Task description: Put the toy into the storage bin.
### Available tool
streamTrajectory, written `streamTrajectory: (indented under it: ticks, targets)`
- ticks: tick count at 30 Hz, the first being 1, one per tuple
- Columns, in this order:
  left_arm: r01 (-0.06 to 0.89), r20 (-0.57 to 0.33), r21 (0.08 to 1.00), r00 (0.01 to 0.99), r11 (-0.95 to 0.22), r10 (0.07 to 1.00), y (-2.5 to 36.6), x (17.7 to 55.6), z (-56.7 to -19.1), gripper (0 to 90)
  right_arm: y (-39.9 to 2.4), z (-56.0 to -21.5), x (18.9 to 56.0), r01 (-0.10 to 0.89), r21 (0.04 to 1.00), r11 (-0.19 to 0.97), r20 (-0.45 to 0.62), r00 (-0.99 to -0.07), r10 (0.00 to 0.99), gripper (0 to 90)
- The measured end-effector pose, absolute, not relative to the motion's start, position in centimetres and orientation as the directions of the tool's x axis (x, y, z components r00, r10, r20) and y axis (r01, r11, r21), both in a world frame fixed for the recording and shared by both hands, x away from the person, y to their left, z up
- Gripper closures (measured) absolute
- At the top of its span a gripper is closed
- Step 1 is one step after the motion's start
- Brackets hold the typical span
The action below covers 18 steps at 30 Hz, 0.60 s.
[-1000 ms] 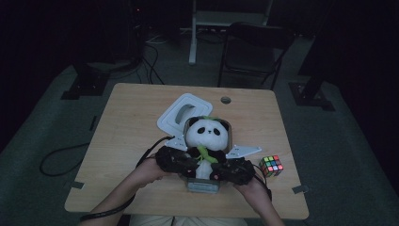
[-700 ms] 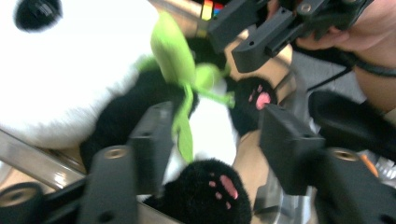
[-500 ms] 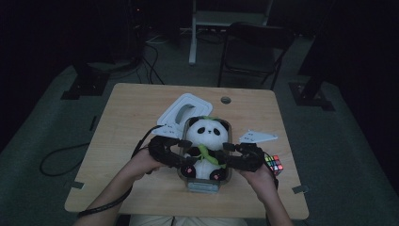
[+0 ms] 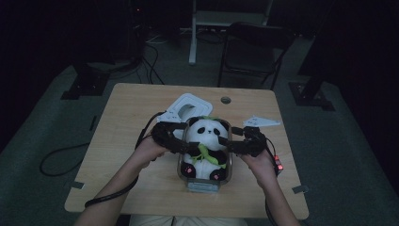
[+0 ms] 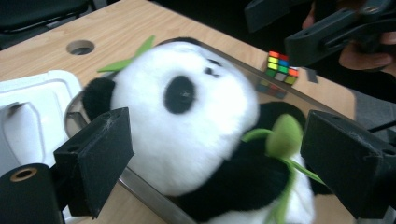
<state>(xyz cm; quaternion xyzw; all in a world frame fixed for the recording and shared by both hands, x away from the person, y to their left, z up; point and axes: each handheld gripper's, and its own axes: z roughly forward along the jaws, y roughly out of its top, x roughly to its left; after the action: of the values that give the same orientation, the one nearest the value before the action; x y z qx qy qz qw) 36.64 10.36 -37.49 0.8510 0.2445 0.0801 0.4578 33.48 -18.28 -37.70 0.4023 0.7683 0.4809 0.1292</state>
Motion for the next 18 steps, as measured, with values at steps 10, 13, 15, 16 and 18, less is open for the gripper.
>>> streamTrajectory:
  ticks: [10,13,15,16,18]
  targets:
    - [0.326,-0.054,0.828,0.857,-0.456,0.513,8.6,38.2,-38.1,16.8,-16.4,-37.8,35.4,0.493,0.835,0.243,0.187,-0.671,0.718,45.6]
    - [0.328,-0.021,0.814,0.842,-0.480,0.539,7.9,38.2,-38.6,31.7,-15.9,-38.2,35.7,0.497,0.828,0.258,0.172,-0.664,0.727,58.3]
    - [0.325,-0.028,0.807,0.855,-0.493,0.518,7.7,38.2,-38.7,39.0,-15.6,-38.6,36.0,0.502,0.822,0.270,0.165,-0.662,0.731,65.0]
    - [0.326,-0.022,0.801,0.854,-0.502,0.520,7.7,38.2,-38.8,41.6,-15.5,-38.7,36.1,0.507,0.818,0.273,0.169,-0.664,0.729,66.4]
    - [0.317,-0.013,0.794,0.862,-0.519,0.507,7.5,38.2,-38.9,48.4,-15.3,-38.9,36.2,0.510,0.813,0.283,0.155,-0.657,0.738,68.2]
